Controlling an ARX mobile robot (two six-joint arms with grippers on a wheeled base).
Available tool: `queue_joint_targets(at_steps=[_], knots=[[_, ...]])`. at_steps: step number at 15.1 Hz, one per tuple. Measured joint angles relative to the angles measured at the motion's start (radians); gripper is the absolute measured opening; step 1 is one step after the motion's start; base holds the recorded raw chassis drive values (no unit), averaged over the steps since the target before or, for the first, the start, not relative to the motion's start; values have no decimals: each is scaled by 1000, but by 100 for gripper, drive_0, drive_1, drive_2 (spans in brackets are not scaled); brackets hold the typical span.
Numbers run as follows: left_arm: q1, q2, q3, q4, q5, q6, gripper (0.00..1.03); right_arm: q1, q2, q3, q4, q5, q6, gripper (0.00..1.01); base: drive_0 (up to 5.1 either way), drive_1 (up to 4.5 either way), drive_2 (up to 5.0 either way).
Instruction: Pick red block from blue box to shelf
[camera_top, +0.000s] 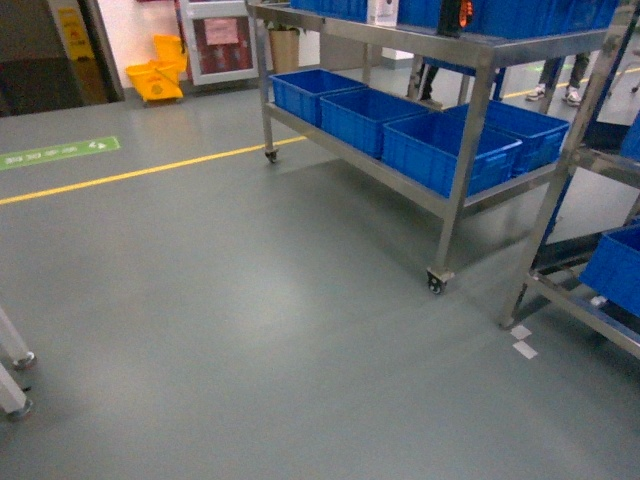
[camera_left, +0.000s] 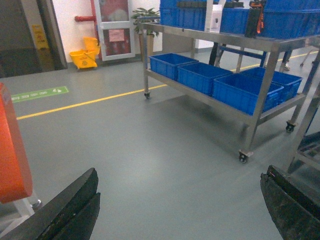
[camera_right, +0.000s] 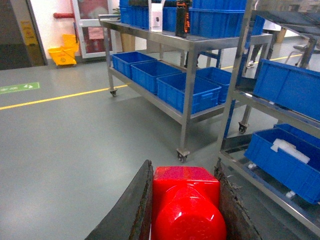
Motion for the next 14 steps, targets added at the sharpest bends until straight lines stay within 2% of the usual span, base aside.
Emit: queue_joint_targets(at_steps=[14], knots=[[0,0,0,0,0,0,98,0,0,0,0,0,0,28,-163,-163,-163]])
